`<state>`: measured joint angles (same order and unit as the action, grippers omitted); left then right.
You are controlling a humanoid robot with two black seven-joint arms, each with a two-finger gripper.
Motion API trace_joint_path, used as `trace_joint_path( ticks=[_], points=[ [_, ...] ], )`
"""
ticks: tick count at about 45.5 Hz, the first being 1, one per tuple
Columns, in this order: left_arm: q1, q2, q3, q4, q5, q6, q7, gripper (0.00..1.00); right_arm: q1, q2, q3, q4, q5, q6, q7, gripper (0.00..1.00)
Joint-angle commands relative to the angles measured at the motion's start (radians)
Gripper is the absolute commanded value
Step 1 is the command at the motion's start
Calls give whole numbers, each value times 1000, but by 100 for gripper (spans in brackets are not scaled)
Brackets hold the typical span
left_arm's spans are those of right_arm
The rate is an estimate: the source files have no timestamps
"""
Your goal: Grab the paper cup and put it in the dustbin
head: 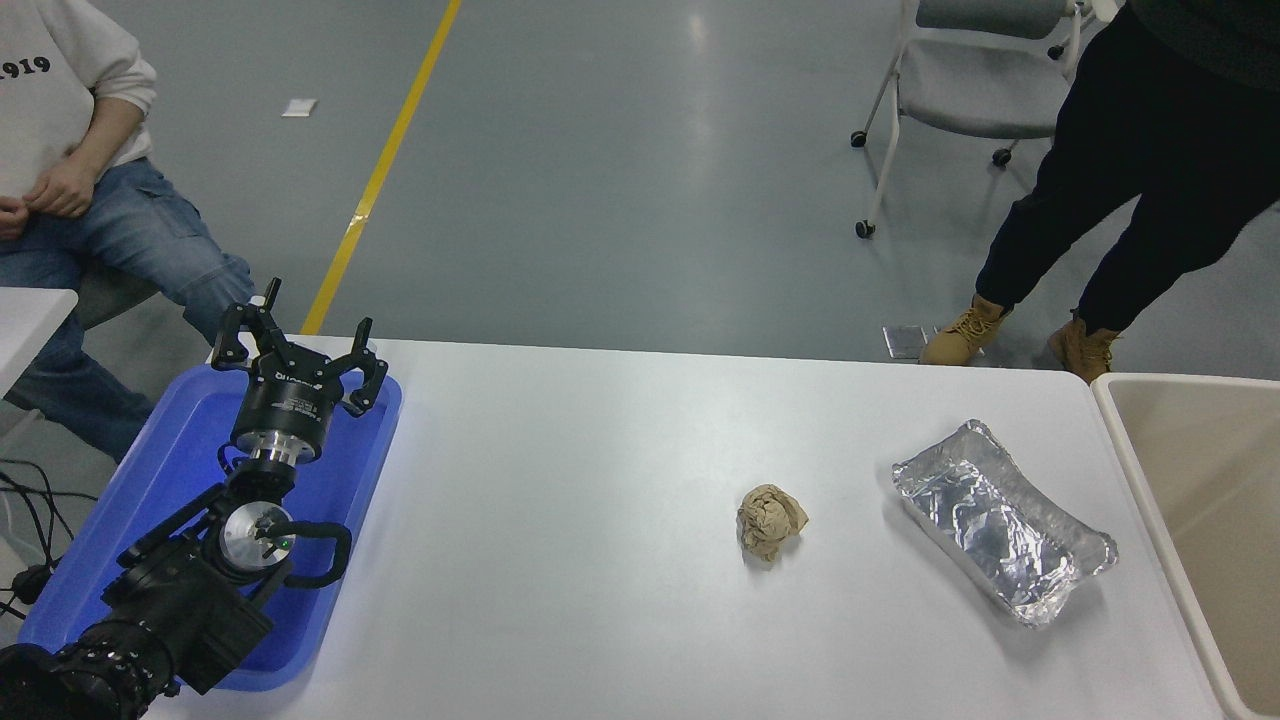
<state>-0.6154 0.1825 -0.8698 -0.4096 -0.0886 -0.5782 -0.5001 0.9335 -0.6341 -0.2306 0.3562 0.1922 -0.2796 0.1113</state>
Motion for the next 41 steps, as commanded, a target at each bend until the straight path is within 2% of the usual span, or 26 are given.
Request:
trace_joint_path(
  ticks=[1, 18, 23, 34, 41],
  points=[
    [-1, 0, 0, 0, 1, 0, 0, 100, 183, -4, 71, 9, -3, 11, -1, 100],
    [0, 0, 0, 0, 1, 0, 0, 100, 280, -9, 117, 39, -7, 76, 1, 100],
    [0, 0, 0, 0, 1, 0, 0, 100, 352, -24, 91, 62, -45, 112, -1, 100],
    [0, 0, 0, 0, 0, 0, 0, 100, 531, -56, -127, 165, -200, 212, -4, 100],
    [0, 0, 0, 0, 1, 0, 0, 100, 654, -49, -303, 219, -235, 328, -2, 100]
  ],
)
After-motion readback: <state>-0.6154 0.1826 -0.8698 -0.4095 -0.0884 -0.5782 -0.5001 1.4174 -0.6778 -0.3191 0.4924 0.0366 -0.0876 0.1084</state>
